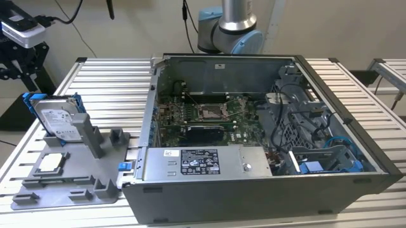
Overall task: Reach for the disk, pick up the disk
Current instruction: 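Pick up the disk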
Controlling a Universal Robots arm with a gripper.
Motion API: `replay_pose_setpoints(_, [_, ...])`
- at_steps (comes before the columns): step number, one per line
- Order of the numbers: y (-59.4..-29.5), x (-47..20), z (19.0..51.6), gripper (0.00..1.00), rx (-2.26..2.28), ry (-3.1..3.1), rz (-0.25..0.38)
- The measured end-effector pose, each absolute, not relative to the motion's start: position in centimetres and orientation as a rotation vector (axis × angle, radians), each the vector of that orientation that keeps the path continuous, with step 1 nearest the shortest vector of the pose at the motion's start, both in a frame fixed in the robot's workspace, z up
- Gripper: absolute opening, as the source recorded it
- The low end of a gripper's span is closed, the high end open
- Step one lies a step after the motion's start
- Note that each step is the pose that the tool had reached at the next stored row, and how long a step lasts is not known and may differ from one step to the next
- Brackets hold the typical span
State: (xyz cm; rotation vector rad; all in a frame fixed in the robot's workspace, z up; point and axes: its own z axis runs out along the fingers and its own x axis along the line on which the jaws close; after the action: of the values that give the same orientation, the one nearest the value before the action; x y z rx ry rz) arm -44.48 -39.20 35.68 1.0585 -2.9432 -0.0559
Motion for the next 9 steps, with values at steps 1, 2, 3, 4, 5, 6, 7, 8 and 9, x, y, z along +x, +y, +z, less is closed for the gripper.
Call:
replay_pose_setpoints(1, [-39.20, -44.48, 35.68, 0.00, 1.076, -2.937, -0.056])
replay_pose_setpoints(2, [-39.20, -44.48, 35.68, 0.00, 1.092, -2.930, -0.056])
replay_pose_setpoints(3, [-39.20, -44.48, 35.68, 0.00, 1.108, -2.924, -0.056])
replay_pose_setpoints(4, [-39.20, -44.48, 35.68, 0.00, 1.121, -2.919, -0.055])
replay_pose_setpoints(5, [-39.20, -44.48, 35.68, 0.00, 1.133, -2.914, -0.055])
replay_pose_setpoints(6, [-39.20, -44.48, 35.68, 0.00, 1.146, -2.909, -0.055])
replay_pose_setpoints(7, [-39.20, -44.48, 35.68, 0.00, 1.156, -2.905, -0.055])
replay_pose_setpoints(8, [-39.20, -44.48, 35.68, 0.00, 1.165, -2.901, -0.055])
replay_pose_setpoints(9, [-39.20, -44.48, 35.68, 0.00, 1.172, -2.898, -0.055])
